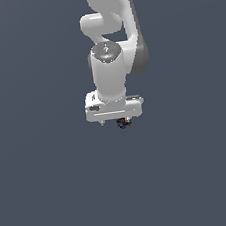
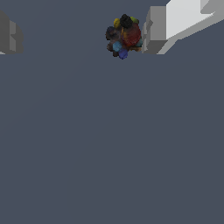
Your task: Pick up the object and move it to a goal position.
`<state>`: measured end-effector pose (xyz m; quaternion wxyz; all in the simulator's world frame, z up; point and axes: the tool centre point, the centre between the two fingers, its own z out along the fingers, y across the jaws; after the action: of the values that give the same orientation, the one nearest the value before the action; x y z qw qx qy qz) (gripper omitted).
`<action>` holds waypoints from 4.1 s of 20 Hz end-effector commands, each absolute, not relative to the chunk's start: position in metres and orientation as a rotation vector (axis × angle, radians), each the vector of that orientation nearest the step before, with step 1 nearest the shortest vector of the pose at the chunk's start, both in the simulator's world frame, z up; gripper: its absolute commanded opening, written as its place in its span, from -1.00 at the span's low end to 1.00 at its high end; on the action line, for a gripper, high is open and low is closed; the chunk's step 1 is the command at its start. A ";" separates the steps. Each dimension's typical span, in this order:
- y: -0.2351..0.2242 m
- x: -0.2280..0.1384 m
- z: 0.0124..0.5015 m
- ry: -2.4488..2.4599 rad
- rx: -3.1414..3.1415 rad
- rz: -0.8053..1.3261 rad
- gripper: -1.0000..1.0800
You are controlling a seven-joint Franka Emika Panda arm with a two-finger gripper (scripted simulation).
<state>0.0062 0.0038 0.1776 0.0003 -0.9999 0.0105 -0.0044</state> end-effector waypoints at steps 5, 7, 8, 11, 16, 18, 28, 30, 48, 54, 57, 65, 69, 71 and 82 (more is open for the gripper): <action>0.004 0.005 0.176 0.058 -3.131 -0.006 0.92; 0.005 0.003 0.174 0.083 -3.120 0.003 0.92; 0.005 0.003 0.173 0.092 -3.115 0.006 0.92; 0.005 0.002 0.172 0.100 -3.107 0.013 0.92; 0.005 0.002 0.172 0.104 -3.108 0.011 0.92; 0.006 0.001 0.171 0.119 -3.108 0.012 0.92; 0.015 -0.009 0.157 0.303 -3.098 0.015 0.92; 0.017 -0.013 0.153 0.361 -3.093 0.015 0.92; 0.042 -0.055 0.109 1.013 -2.959 0.015 0.92; 0.048 -0.071 0.096 1.225 -2.884 0.010 0.92; 0.050 -0.078 0.091 1.314 -2.848 0.008 0.92; 0.053 -0.091 0.082 1.469 -2.776 0.002 0.92; 0.054 -0.094 0.080 1.504 -2.758 0.000 0.92; 0.054 -0.094 0.080 1.511 -2.755 0.000 0.92; 0.054 -0.095 0.056 1.509 -2.756 0.000 0.92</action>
<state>-0.0946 0.0541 0.0632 0.0002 -0.8773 0.4800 -0.0002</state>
